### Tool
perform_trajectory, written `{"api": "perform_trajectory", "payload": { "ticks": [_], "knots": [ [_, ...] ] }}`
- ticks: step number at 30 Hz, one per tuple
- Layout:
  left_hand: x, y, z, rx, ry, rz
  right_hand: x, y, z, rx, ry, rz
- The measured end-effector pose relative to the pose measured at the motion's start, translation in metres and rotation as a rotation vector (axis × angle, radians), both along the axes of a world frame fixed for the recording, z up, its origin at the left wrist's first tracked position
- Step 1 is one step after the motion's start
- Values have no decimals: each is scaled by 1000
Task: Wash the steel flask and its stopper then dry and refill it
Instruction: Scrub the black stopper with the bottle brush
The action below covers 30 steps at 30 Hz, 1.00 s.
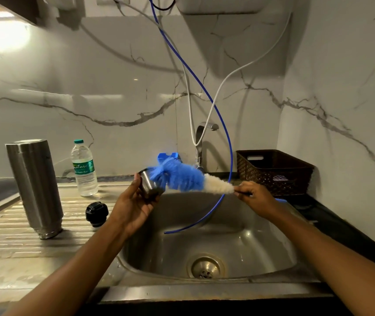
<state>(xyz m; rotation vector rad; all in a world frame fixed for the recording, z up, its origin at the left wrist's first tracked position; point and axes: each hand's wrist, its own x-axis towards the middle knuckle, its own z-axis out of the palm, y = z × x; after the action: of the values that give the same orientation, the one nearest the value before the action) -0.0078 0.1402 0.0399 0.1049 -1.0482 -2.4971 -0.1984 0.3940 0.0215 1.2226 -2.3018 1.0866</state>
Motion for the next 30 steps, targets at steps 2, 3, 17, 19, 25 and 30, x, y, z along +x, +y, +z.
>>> {"api": "perform_trajectory", "payload": {
  "ticks": [2, 3, 17, 19, 25, 30],
  "knots": [
    [-2, -6, 0, 1, 15, 5, -4, 8, 1, -5, -13, -36],
    [-1, -7, -1, -6, 16, -1, -2, 7, 1, -6, -17, -31],
    [-1, -23, -6, -256, 136, 317, -1, 21, 17, 202, -182, 15],
    [-1, -24, -7, -348, 149, 329, 5, 23, 22, 267, -218, 78],
    [-4, -22, -16, -632, 41, 344, 21, 6, 21, 361, -186, 168],
    [-4, -26, -13, -619, 52, 386, 12, 30, 32, 220, -276, 130]
  ]
}}
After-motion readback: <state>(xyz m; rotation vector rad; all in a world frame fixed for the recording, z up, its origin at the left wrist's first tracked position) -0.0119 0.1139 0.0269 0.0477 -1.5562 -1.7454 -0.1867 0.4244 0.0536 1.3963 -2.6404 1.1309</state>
